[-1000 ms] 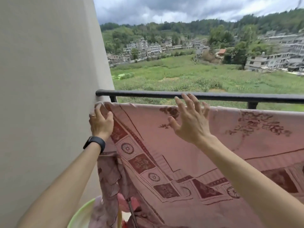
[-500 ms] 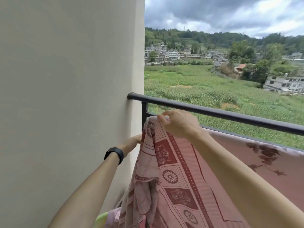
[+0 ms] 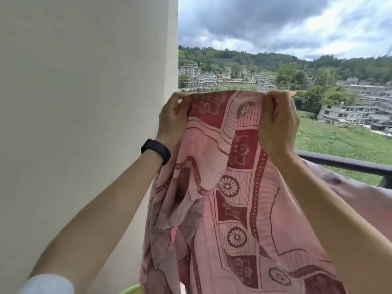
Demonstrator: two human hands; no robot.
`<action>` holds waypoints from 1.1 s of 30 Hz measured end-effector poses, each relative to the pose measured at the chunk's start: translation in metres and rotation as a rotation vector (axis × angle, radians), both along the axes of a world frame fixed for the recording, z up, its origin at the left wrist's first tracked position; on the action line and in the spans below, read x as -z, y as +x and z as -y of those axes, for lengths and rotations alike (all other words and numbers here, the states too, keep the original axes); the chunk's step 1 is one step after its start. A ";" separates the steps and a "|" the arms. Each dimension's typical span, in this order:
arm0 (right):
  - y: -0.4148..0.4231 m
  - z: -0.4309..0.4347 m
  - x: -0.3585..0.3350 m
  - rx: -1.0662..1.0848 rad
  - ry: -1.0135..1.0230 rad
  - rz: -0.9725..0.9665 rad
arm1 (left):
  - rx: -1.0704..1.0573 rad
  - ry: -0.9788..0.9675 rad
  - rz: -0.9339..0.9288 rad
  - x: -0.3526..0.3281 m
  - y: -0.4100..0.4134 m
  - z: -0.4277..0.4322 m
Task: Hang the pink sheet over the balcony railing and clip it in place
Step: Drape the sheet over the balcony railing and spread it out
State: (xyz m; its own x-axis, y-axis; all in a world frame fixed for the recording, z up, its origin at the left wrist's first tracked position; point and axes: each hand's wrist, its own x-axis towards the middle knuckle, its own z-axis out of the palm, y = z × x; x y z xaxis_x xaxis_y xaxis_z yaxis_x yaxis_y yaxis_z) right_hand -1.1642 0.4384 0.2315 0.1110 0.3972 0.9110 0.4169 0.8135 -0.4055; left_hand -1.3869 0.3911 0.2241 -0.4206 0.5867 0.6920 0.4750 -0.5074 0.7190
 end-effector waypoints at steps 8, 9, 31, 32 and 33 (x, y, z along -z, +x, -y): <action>0.096 0.048 0.007 0.145 0.195 0.039 | -0.004 0.219 -0.321 -0.058 0.104 0.074; 0.109 0.054 0.012 0.160 0.169 0.016 | 0.000 0.211 -0.345 -0.049 0.117 0.085; 0.335 0.098 0.170 -0.019 -1.257 -0.371 | -0.331 -0.427 -0.838 0.109 0.178 0.095; 0.335 0.091 0.161 -0.069 -1.244 -0.471 | -0.374 -0.436 -0.870 0.101 0.177 0.078; 0.333 0.082 0.151 -0.110 -1.211 -0.552 | -0.406 -0.465 -0.907 0.095 0.176 0.062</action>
